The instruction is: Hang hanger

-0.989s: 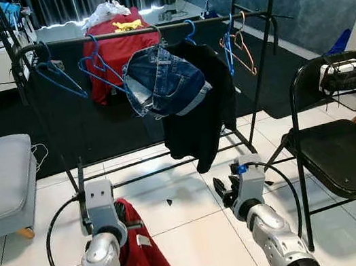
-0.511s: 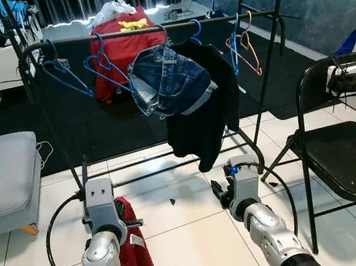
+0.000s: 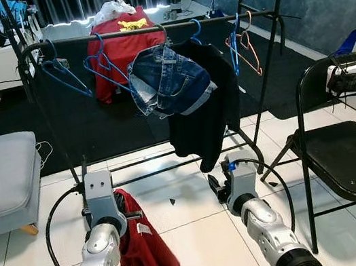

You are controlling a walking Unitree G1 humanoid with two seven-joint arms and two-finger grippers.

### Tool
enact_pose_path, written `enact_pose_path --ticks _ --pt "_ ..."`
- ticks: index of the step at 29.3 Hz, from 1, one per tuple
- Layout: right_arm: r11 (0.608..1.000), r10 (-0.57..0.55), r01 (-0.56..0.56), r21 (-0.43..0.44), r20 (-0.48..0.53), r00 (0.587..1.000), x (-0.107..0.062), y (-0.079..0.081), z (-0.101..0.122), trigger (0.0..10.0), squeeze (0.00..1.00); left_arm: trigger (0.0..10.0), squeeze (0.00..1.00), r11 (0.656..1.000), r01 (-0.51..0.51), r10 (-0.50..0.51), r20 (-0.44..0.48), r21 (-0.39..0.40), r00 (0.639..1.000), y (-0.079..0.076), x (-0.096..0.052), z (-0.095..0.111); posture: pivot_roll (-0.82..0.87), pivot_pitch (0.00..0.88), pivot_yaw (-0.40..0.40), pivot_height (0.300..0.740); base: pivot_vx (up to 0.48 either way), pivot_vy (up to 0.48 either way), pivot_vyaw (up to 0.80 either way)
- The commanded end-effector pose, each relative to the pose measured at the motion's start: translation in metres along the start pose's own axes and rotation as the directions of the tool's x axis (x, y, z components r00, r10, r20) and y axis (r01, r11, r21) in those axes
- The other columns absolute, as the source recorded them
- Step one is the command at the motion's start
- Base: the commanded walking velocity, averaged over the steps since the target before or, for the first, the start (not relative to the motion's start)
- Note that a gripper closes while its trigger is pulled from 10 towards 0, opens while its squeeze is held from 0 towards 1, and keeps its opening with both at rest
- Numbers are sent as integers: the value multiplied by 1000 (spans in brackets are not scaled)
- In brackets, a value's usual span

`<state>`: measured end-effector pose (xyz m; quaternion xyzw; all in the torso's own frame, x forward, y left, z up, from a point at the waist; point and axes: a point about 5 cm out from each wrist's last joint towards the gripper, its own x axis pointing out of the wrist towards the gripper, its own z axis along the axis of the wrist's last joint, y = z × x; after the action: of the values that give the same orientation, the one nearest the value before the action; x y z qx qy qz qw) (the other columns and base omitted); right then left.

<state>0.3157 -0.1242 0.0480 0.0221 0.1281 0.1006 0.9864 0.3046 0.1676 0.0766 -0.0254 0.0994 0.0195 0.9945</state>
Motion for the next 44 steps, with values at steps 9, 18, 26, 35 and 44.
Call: enact_pose_path --ticks 9,18,26,35,44 --pt "999 44 -44 -31 2 999 1 4 0 10000 0 10000 0 1000 -6 7 23 -11 1000 2 3 7 7 0 -30 740 335 0 682" --pt "998 61 -61 -34 -3 998 3 4 1 10000 0 10000 0 1000 -23 23 30 -16 999 6 5 10 7 0 -27 740 336 0 800" --pt "998 48 -47 -42 8 999 5 -3 5 10000 0 10000 0 999 -27 28 27 -19 999 8 5 9 1 0 -27 740 336 0 400" --pt "999 41 -40 -25 47 998 6 -5 12 10000 0 10000 0 999 -29 29 31 -19 999 7 4 9 0 0 -24 740 335 0 0" --pt "999 41 -38 -30 103 994 7 -4 21 10000 0 10000 0 1000 -9 10 33 -15 999 5 4 9 7 0 -23 740 337 0 0"
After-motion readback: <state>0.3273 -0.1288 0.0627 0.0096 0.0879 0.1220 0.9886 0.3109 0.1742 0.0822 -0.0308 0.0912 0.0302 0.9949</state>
